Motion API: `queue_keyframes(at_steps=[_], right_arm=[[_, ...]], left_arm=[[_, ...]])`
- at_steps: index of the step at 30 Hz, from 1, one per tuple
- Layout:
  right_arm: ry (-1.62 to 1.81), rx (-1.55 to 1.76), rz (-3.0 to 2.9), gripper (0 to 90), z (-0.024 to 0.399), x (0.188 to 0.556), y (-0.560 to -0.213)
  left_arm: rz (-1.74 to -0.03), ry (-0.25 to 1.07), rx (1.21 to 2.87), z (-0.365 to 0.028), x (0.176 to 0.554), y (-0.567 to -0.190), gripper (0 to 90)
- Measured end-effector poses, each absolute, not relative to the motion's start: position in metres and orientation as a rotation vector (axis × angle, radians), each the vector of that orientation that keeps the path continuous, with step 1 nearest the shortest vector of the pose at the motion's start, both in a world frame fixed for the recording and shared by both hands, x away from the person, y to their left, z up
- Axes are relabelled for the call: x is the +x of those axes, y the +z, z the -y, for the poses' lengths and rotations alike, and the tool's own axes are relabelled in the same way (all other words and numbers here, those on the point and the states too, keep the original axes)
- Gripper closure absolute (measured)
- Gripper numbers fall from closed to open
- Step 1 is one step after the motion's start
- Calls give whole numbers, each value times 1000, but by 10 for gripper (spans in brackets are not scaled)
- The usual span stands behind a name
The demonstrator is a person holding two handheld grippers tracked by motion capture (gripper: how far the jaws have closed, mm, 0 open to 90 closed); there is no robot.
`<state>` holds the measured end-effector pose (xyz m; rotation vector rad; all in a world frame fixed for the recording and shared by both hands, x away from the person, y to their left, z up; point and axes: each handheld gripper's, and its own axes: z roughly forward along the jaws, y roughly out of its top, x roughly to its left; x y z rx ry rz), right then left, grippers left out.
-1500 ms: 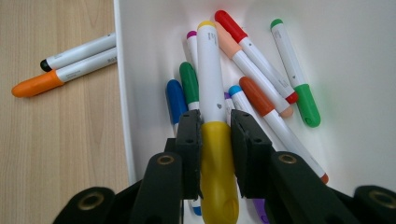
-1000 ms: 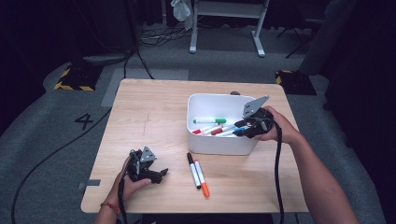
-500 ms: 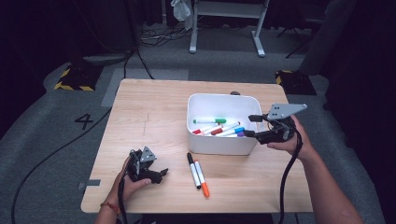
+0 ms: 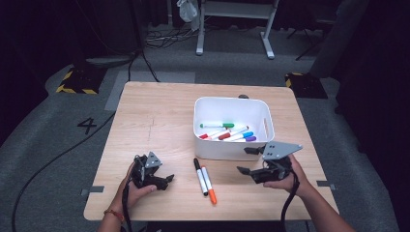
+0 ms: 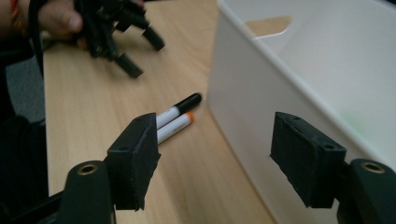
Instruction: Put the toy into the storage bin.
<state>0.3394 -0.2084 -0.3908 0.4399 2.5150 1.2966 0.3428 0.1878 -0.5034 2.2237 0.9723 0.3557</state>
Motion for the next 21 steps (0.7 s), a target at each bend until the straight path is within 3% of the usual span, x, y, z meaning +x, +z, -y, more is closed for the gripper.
queue_keyframes(at_steps=[10, 21], right_arm=[[1183, 355, -2698, 339, 167, 321, -451], [1176, 406, -2745, 338, 140, 314, -475]], left_arm=[[-972, 356, 2224, -188, 343, -503, 136], [-972, 356, 2224, -188, 343, -503, 137]])
